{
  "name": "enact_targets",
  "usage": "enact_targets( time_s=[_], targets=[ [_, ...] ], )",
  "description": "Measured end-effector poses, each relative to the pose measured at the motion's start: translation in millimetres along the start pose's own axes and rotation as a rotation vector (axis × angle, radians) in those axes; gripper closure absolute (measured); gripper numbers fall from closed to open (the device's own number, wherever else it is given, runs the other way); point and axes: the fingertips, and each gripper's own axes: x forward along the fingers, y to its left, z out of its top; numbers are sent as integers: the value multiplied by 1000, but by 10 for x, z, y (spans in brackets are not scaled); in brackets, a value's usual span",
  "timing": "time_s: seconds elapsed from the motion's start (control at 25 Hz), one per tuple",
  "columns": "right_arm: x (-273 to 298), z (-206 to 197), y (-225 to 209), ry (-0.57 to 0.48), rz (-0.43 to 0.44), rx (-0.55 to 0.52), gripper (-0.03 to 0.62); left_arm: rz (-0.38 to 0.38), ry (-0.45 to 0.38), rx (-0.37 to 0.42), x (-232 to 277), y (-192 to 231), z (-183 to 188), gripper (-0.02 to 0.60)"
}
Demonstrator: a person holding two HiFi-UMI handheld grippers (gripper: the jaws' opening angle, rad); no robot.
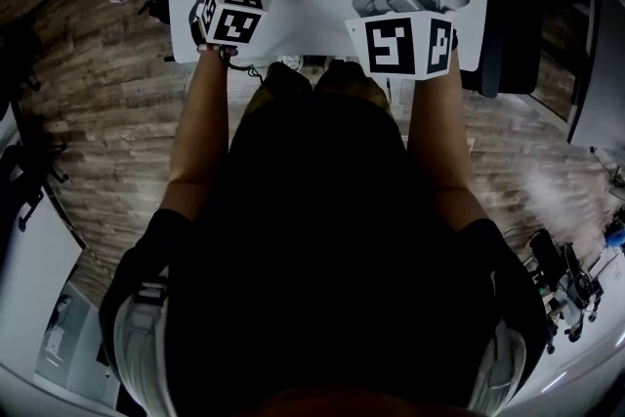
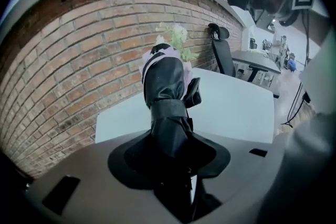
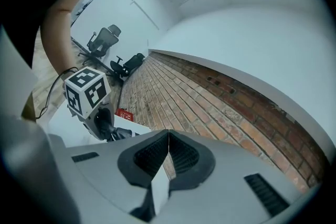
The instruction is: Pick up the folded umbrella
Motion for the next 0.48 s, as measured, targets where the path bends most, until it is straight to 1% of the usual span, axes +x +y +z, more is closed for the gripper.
enact_targets(
  time_s=[0.2,0.48],
  targets=[
    [-108,82,-65,7,-33,16,565,51,-102,49,-304,90,371,402],
    [-230,185,-116,14,-71,11,566,78,-223,104,-669,152,788,402]
  ],
)
